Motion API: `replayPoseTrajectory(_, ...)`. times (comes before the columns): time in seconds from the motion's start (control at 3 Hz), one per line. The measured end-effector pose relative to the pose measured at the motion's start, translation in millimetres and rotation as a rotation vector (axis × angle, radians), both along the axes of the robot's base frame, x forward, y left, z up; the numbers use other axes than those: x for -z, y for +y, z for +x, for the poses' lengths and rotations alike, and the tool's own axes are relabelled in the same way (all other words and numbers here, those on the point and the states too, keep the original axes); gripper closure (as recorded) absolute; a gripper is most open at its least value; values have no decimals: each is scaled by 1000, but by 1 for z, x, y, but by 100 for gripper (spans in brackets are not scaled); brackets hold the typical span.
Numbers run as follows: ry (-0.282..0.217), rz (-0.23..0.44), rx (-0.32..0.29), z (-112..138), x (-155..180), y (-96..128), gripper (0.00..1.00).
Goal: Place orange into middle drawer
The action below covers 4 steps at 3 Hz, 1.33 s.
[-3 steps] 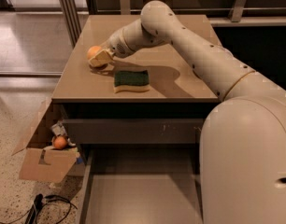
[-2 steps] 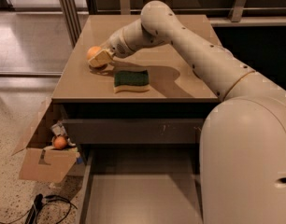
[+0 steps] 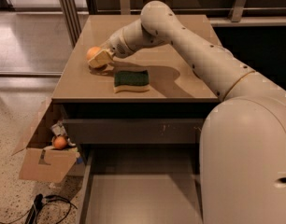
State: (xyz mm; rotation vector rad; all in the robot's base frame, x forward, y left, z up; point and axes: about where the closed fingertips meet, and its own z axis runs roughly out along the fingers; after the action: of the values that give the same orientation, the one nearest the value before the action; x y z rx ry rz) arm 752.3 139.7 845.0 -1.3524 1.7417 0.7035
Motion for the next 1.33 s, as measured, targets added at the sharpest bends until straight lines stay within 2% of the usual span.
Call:
replayPoseTrajectory(0.33, 7, -6, -10, 0, 2, 3, 100)
replayPoseTrajectory(0.67, -1, -12, -9, 1, -10, -1, 100)
replayPoseTrajectory(1.33, -79, -22, 25, -19, -56, -34, 100)
